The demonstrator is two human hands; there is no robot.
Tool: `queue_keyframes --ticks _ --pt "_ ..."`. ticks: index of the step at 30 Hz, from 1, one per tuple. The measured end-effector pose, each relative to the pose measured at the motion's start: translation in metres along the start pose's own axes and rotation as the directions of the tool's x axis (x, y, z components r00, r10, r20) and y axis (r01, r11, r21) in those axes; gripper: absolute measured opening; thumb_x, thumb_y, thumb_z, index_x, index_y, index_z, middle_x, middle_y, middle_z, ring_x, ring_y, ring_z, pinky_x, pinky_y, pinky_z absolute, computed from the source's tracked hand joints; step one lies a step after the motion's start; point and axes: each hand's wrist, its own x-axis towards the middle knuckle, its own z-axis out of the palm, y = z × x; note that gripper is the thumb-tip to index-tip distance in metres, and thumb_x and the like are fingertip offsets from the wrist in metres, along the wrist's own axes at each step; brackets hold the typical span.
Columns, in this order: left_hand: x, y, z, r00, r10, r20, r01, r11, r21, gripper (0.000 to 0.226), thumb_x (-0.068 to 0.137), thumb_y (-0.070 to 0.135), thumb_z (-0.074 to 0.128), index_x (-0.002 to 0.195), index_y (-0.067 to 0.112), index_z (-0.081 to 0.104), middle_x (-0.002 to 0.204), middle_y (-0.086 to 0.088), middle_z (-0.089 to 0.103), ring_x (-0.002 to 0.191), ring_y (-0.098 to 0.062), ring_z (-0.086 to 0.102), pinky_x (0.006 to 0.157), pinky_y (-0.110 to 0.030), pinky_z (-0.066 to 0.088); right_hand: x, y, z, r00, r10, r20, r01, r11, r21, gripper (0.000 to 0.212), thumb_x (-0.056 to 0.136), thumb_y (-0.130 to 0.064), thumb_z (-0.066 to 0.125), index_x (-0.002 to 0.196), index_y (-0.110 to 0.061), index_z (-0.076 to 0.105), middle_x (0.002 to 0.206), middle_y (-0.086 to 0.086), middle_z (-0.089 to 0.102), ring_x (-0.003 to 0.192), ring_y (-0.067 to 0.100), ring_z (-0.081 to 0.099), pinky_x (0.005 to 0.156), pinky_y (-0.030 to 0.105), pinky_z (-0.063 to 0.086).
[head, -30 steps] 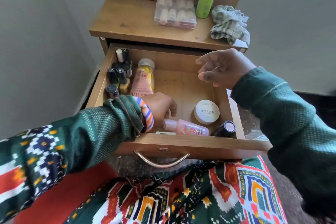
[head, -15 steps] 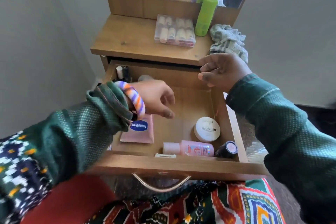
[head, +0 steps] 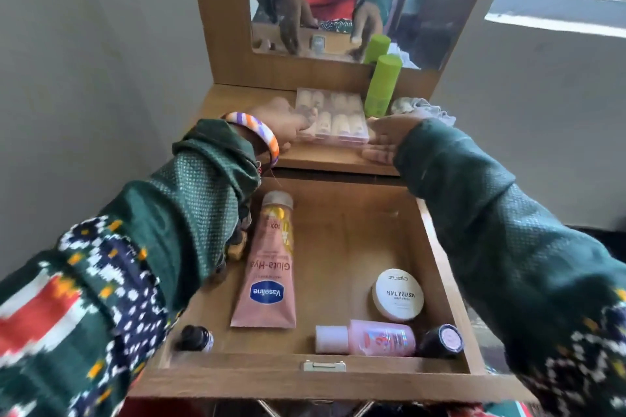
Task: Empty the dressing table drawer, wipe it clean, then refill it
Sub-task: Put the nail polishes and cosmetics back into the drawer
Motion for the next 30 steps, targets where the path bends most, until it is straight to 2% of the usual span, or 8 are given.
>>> queue_keyframes --ticks 2,4,9,14,17,21,25,30 --pt "-0.009 -0.003 -0.007 1.0 -0.007 0.02 0.01 0.993 -0.113 0.028 0.093 0.021 0.054 0.068 0.01 0.049 0.066 -0.011 0.055 0.051 -0.018 0.053 0.048 -0.018 0.049 -0.009 -0.002 -0.004 0.993 0.073 0.094 -0.076 0.996 0.035 0.034 0.093 -0.009 0.053 0.125 0.0 0.045 0.079 0.012 0.052 0.069 0.02 0.057 0.039 0.021 0.053" --pt "-0.027 -0.004 -0.011 0.999 -0.033 0.041 0.044 0.957 -0.286 0.022 0.09 0.012 0.057 0.069 0.006 0.052 0.057 -0.005 0.059 0.036 -0.004 0.056 0.038 -0.011 0.046 -0.021 0.001 -0.012 0.983 0.108 0.149 -0.116 0.992 0.047 0.019 0.091 -0.01 0.055 0.108 -0.004 0.049 0.075 0.009 0.049 0.064 0.017 0.054 0.044 0.022 0.054" --pt "-0.077 -0.012 -0.009 0.996 -0.033 0.082 0.07 0.86 -0.505 0.012 0.083 0.0 0.062 0.072 0.002 0.058 0.061 -0.004 0.063 0.055 -0.009 0.061 0.049 -0.013 0.054 -0.047 0.013 -0.03 0.939 0.183 0.291 -0.197 0.98 0.018 0.013 0.084 -0.014 0.06 0.084 -0.002 0.055 0.06 0.008 0.064 0.046 0.01 0.065 0.044 0.018 0.055" --pt "-0.119 -0.024 0.005 0.983 -0.008 0.183 0.114 0.812 -0.573 0.015 0.075 -0.005 0.063 0.086 0.004 0.056 0.08 -0.009 0.063 0.057 -0.008 0.064 0.053 -0.012 0.052 -0.071 0.036 -0.061 0.78 0.327 0.533 -0.354 0.934 -0.054 0.055 0.025 -0.019 0.093 0.072 0.003 0.076 0.063 0.012 0.072 0.048 0.011 0.069 0.041 0.019 0.054" --pt "-0.129 -0.035 0.015 0.972 -0.027 0.233 0.135 0.875 -0.464 0.02 0.072 -0.003 0.066 0.087 0.007 0.058 0.084 -0.012 0.063 0.069 -0.016 0.06 0.058 -0.014 0.053 -0.078 0.051 -0.07 0.763 0.375 0.526 -0.391 0.916 -0.085 0.067 0.006 -0.019 0.095 0.065 0.004 0.075 0.06 0.014 0.072 0.043 0.013 0.067 0.037 0.019 0.053" --pt "-0.125 -0.056 0.028 0.981 -0.033 0.19 0.033 0.999 0.005 0.046 0.07 0.019 0.08 0.109 0.003 0.061 0.103 -0.014 0.064 0.091 -0.018 0.058 0.091 -0.036 0.049 -0.075 0.069 -0.062 0.837 0.391 0.382 -0.373 0.92 -0.124 0.03 0.054 -0.011 0.073 0.079 0.002 0.064 0.056 0.016 0.07 0.041 0.015 0.066 0.037 0.019 0.053" --pt "-0.118 -0.067 0.037 0.989 -0.016 0.146 -0.071 0.819 0.569 0.048 0.077 0.033 0.072 0.112 0.004 0.057 0.12 -0.014 0.057 0.114 -0.027 0.054 0.096 -0.033 0.044 -0.06 0.083 -0.044 0.842 0.445 0.305 -0.396 0.894 -0.212 0.009 0.084 -0.005 0.059 0.081 0.004 0.06 0.053 0.014 0.068 0.039 0.014 0.065 0.038 0.019 0.052" --pt "-0.116 -0.072 0.047 0.971 -0.057 0.23 -0.143 0.633 0.761 0.055 0.083 0.035 0.066 0.124 0.004 0.048 0.138 -0.017 0.043 0.128 -0.032 0.043 0.104 -0.036 0.04 -0.041 0.093 -0.028 0.831 0.476 0.288 -0.398 0.871 -0.289 0.01 0.086 -0.003 0.06 0.083 0.006 0.059 0.053 0.014 0.068 0.04 0.016 0.065 0.041 0.02 0.054"
